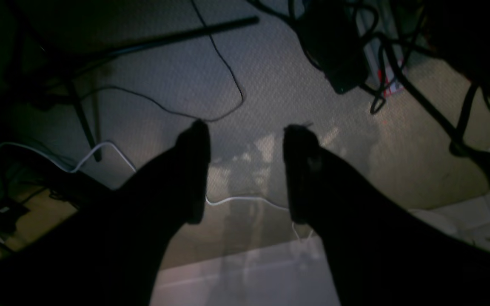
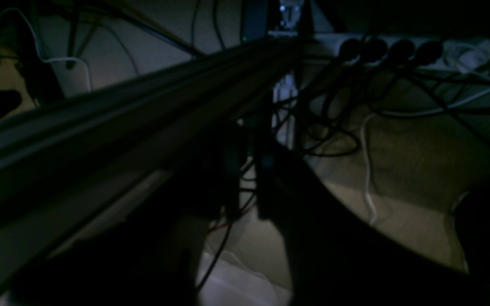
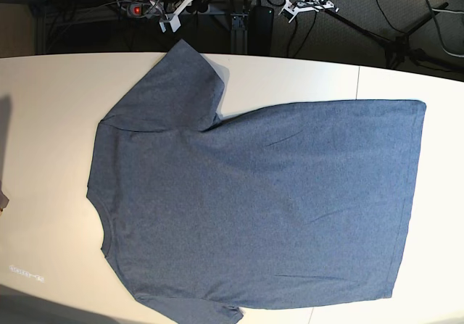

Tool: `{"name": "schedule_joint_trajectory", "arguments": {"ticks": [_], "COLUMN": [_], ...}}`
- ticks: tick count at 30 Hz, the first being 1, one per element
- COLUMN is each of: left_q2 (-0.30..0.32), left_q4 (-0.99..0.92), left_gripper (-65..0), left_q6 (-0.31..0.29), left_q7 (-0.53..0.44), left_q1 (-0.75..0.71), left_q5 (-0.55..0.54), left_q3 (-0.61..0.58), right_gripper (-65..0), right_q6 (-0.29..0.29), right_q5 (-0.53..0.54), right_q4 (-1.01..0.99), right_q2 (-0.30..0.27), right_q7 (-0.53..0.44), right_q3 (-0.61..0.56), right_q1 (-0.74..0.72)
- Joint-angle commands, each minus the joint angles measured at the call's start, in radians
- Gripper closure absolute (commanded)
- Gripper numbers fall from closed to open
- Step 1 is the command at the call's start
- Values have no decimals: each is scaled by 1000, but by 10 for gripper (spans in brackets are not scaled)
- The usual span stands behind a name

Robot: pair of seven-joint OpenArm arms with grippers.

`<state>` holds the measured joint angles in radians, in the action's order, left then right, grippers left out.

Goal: Fold the T-shirt properly

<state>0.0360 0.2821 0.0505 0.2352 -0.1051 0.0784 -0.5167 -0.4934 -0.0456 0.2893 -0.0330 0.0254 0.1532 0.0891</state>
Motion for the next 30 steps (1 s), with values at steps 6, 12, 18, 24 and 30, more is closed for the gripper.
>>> {"name": "schedule_joint_trajectory", "arguments": {"ticks": [6,12,18,24,30], "left_q2": [0,4,60,163,263], "left_q4": [4,8,88,316,624], "left_gripper": [-309,-236,-236,-236,-236], "left_q6": [-45,-285,-476,-579,-579], "left_q7": [3,3,-53,-124,-127], "left_q1": [-1,-9,-43,-165,-335], "left_q5": [2,-69,-126,-127,-126], "left_q3": [1,1,1,1,37], "right_gripper": [-75,-75,-74,-74,-74], "right_q6": [10,10,7,-18,-46], "right_q5": [2,5,4,16,129], "right_q4": [6,12,94,315,597], "right_q2": [-3,-2,-3,-24,-106], "right_q7": [-11,-11,-11,-10,-5], "right_q3": [4,4,4,-4,-92], "right_q1": [3,7,64,215,408]}}
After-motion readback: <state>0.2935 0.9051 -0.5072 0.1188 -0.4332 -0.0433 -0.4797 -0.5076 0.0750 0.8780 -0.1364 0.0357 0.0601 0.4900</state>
